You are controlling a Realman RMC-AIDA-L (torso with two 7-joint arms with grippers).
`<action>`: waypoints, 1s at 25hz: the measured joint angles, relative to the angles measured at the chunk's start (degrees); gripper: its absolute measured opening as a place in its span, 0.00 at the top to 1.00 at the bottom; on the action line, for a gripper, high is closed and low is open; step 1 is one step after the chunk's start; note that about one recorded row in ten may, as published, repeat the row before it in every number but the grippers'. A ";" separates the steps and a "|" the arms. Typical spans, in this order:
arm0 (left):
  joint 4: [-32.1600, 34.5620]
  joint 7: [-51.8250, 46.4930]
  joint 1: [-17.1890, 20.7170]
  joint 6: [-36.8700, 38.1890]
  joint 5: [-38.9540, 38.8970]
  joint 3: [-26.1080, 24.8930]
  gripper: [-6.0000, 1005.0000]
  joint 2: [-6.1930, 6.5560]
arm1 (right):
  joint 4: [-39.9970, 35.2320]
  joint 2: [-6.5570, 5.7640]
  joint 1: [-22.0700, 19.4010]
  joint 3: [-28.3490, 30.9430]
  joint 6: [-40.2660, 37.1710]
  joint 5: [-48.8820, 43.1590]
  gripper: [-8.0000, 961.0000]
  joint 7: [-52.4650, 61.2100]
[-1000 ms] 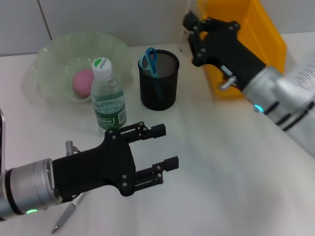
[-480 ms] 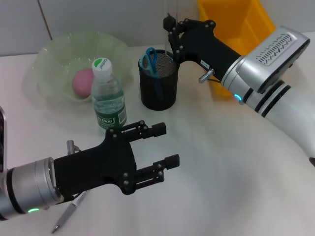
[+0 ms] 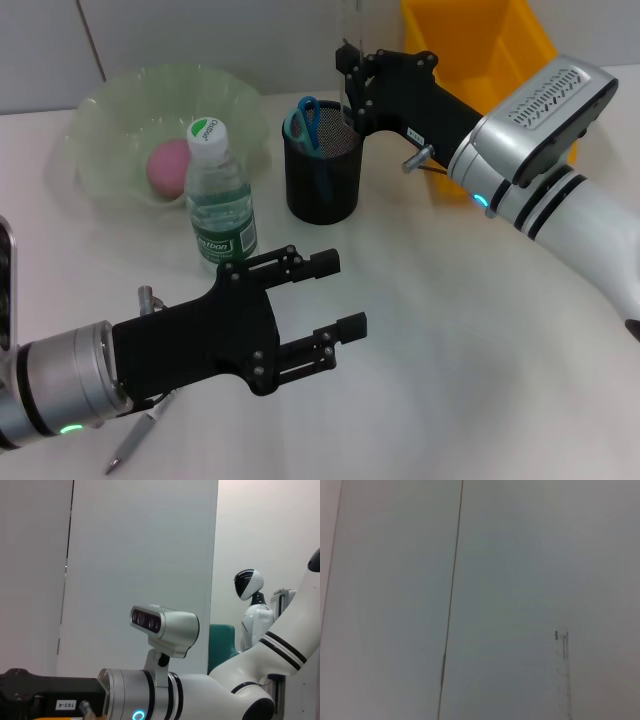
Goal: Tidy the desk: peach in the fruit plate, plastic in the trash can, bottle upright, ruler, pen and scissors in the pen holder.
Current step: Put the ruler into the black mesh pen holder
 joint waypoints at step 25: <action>-0.08 0.00 0.33 0.03 0.32 0.00 0.36 0.15 | 2.32 0.14 0.13 1.71 2.42 -0.43 0.81 -0.51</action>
